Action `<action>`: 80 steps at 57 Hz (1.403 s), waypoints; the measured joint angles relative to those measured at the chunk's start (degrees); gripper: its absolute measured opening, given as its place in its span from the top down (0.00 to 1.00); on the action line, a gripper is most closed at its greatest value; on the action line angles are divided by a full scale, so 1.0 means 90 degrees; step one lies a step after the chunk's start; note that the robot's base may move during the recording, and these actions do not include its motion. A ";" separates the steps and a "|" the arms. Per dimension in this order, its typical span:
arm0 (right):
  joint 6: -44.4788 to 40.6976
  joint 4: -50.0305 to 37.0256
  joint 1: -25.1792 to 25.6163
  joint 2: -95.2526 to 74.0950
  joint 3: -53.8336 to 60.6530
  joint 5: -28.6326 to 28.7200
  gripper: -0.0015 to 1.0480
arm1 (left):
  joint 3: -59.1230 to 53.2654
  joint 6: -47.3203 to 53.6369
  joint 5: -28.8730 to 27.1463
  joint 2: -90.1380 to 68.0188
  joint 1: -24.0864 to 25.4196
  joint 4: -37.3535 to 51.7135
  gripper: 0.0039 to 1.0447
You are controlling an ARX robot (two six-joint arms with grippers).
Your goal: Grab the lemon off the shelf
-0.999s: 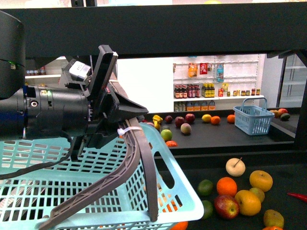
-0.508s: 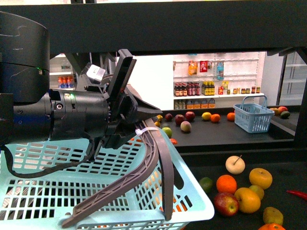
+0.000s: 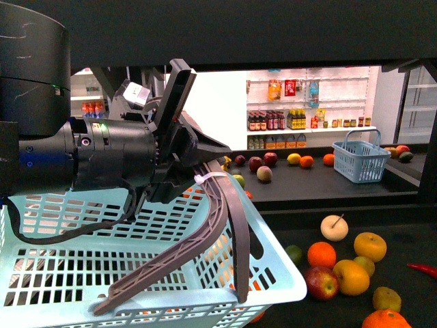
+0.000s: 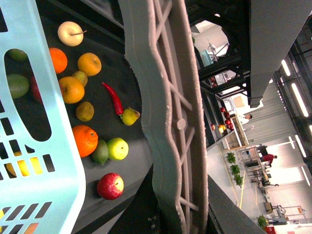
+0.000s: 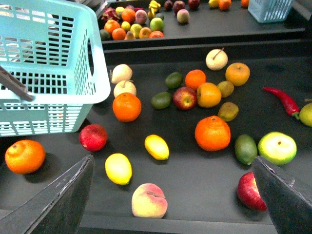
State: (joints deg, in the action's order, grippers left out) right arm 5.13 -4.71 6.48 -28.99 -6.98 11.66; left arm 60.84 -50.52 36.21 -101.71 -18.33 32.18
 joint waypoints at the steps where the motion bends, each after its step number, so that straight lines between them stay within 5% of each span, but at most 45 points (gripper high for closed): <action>1: -0.0012 -0.0248 0.0087 -0.0391 -0.0075 0.0104 0.07 | 0.0000 0.0000 0.0000 0.0000 0.0000 0.0000 0.90; 13: -0.0641 -0.2402 0.0364 -0.4590 -0.1416 0.0930 0.07 | 0.0000 -0.0005 0.0002 0.0000 0.0000 0.0000 0.90; 36: -0.3043 -0.2657 -0.0095 -1.0659 -0.4561 0.1294 0.07 | 0.0000 0.0002 0.0002 -0.0005 0.0000 0.0000 0.90; 80: -0.3742 -0.2368 -0.1054 -1.3219 -0.7218 0.0831 0.07 | 0.0000 0.0005 0.0002 -0.0005 0.0000 0.0000 0.90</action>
State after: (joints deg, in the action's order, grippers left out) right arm -28.56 -26.02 -3.01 -147.96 -71.94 19.14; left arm 60.84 -50.48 36.23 -101.75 -18.33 32.18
